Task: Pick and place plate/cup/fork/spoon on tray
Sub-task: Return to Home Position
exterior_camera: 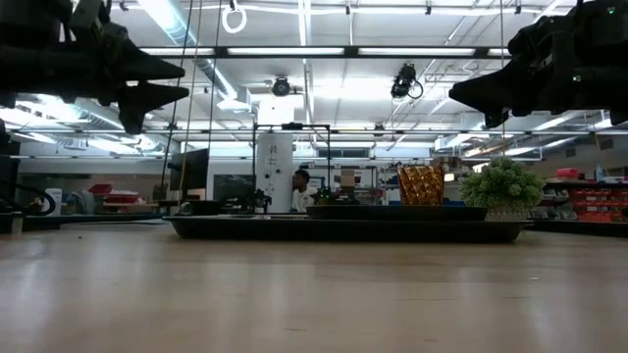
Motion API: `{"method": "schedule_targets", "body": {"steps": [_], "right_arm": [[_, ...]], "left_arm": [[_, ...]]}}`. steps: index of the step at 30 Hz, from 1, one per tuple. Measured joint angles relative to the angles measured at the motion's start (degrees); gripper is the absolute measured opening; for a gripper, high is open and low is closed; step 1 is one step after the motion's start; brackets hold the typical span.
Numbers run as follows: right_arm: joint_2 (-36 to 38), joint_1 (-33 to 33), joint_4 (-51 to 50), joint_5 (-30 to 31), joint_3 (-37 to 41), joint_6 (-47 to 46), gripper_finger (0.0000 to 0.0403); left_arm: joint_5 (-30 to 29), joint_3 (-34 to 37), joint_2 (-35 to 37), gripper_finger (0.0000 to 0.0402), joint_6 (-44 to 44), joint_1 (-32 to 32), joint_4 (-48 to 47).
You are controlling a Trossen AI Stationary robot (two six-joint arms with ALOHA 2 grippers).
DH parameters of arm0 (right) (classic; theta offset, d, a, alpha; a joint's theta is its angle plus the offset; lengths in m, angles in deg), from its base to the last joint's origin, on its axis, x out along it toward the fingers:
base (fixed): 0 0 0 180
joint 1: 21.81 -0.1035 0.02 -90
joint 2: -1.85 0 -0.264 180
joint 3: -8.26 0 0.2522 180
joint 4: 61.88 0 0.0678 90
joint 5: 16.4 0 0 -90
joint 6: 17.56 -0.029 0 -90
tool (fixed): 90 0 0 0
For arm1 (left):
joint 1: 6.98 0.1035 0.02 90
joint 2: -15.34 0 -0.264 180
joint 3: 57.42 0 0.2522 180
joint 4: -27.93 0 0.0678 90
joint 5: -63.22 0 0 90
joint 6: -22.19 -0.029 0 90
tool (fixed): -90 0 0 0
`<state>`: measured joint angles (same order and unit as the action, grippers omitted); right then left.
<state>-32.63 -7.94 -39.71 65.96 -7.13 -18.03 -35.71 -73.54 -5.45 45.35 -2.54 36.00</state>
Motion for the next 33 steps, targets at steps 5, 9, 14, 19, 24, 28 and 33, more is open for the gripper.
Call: {"method": "schedule_targets", "body": {"steps": [5,9,14,19,24,28,33], "right_arm": [[0.0,0.0,0.0,0.0,0.7,0.0,0.0078],[0.0,0.0,-0.1,0.3,1.3,-1.1,0.0078],[0.0,0.0,-0.3,-0.2,1.3,-1.3,0.0078],[0.0,0.0,-3.4,-2.9,1.3,-2.5,0.0077],[0.8,0.0,-3.6,-3.1,1.3,-3.7,0.0077],[4.0,0.4,-3.5,-3.0,1.3,-2.5,0.0077],[8.8,1.6,-6.1,-5.7,1.3,-2.4,0.0077]], "left_arm": [[-1.3,1.8,1.5,0.0171,0.5,0.1,0.7],[-1.5,1.8,1.5,0.0171,0.2,0.1,0.7],[-0.4,1.8,1.4,0.0171,0.2,0.1,-0.9],[-0.2,1.8,1.3,0.0171,1.0,-0.5,-5.5],[-0.2,1.9,1.4,0.0171,1.2,-0.6,-5.4],[-0.2,1.9,2.9,0.0167,-1.3,-0.6,-4.5],[-0.2,1.9,6.5,0.0140,-4.0,-0.5,-4.7]]}}
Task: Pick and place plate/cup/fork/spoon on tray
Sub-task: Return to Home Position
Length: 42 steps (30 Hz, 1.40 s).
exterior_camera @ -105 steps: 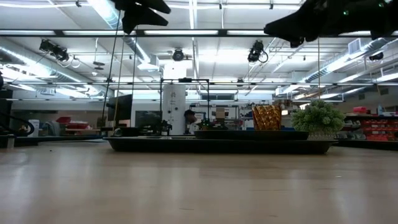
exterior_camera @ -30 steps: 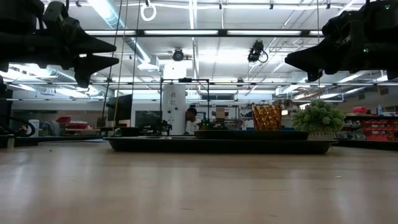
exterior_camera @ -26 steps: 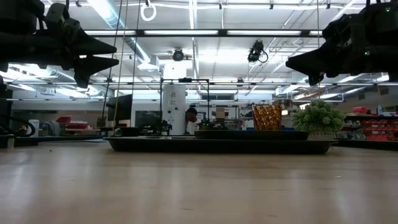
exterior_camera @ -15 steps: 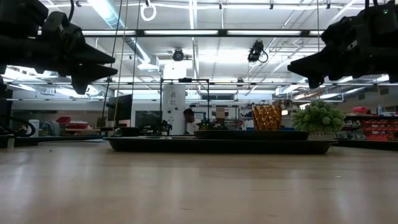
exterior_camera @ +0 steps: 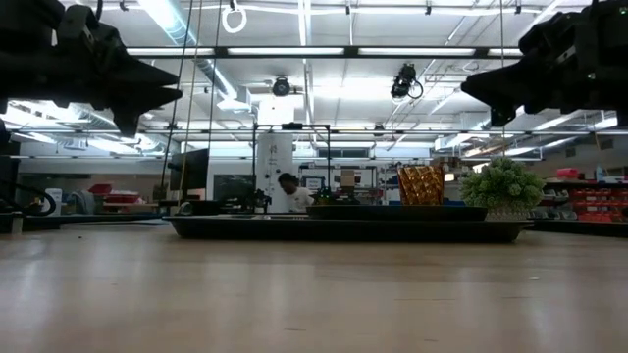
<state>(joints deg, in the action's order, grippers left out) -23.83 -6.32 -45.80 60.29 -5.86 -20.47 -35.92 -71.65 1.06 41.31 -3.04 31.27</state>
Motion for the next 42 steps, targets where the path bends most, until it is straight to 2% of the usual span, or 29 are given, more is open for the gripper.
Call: {"method": "schedule_targets", "body": {"steps": [11,17,23,33,42], "right_arm": [[10.4,1.3,-5.4,-2.2,0.0,-0.6,0.0077],[15.7,1.3,-8.1,-3.4,0.0,-1.6,0.0077],[20.5,1.3,-12.7,-3.4,-0.9,-2.1,0.0077],[24.5,1.3,-20.8,-3.4,-2.4,-1.4,0.0077],[24.5,1.3,-20.9,-3.4,-2.1,-1.9,0.0077]], "left_arm": [[0.0,-0.1,8.3,0.0073,-0.3,0.0,-4.0],[0.0,-2.9,12.7,0.0039,-0.7,0.0,-11.3],[0.0,-3.7,14.1,0.0015,-0.5,0.0,-13.6],[-0.7,-3.7,14.0,0.0009,0.5,0.0,-15.2],[0.4,-3.7,13.9,0.0007,3.4,0.0,-20.6]]}}
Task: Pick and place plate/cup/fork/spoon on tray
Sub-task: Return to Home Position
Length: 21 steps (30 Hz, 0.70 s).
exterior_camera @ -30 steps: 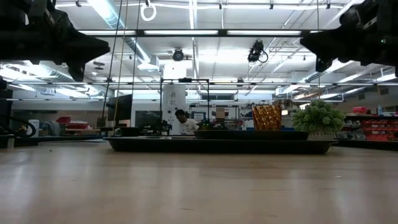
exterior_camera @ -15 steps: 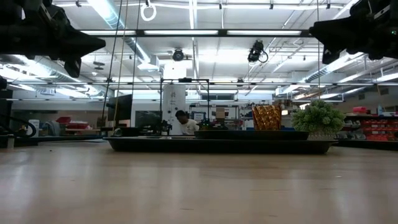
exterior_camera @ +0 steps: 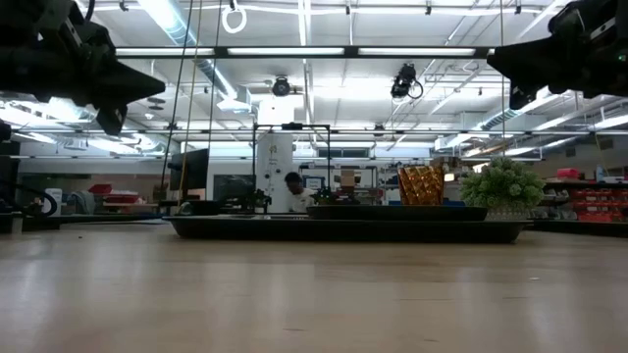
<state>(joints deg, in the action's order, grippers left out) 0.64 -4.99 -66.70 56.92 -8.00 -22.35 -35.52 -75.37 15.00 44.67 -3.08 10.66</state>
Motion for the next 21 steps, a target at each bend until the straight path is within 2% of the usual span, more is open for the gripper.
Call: {"method": "schedule_targets", "body": {"steps": [12,17,21], "right_arm": [[0.6,0.0,-1.4,0.0,1.9,-0.1,0.0077],[1.0,0.0,-11.6,0.0,-4.1,2.5,0.0077],[1.0,0.0,-10.7,-0.1,-6.0,3.3,0.0077]], "left_arm": [[0.0,0.0,0.1,0.0007,-0.6,0.0,-0.1],[0.0,-2.5,0.1,0.0007,-0.7,0.0,-4.4],[-0.6,-4.3,0.1,0.0007,-2.1,0.0,-5.4]]}}
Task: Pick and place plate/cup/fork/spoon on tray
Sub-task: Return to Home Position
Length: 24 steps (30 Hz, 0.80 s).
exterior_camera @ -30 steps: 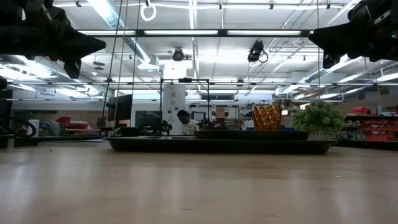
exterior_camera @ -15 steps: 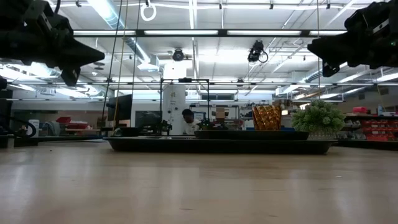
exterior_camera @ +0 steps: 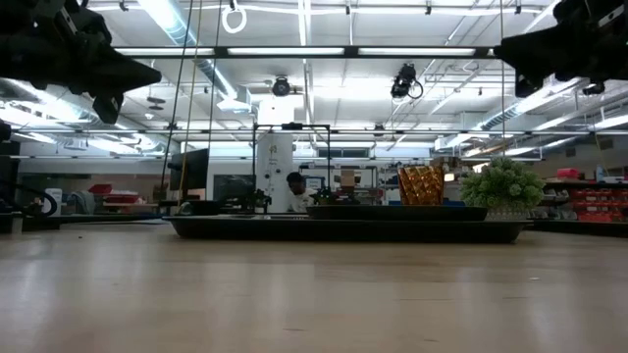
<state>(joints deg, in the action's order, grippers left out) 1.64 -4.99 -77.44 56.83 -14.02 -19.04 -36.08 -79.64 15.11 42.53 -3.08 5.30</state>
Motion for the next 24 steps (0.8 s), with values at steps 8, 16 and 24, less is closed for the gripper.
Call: {"method": "schedule_targets", "body": {"steps": [8,16,24], "right_arm": [[0.0,0.0,3.7,-0.8,3.9,-1.5,0.0077],[-0.1,0.0,9.6,-1.0,8.2,-3.9,0.0077],[-0.1,0.0,5.9,-0.9,8.1,-3.0,0.0077]], "left_arm": [[0.0,2.1,0.0,0.0007,2.0,0.0,0.4],[1.5,4.2,0.0,0.0007,4.5,0.0,0.8],[3.4,4.0,-0.2,0.0007,1.5,0.0,-1.0]]}}
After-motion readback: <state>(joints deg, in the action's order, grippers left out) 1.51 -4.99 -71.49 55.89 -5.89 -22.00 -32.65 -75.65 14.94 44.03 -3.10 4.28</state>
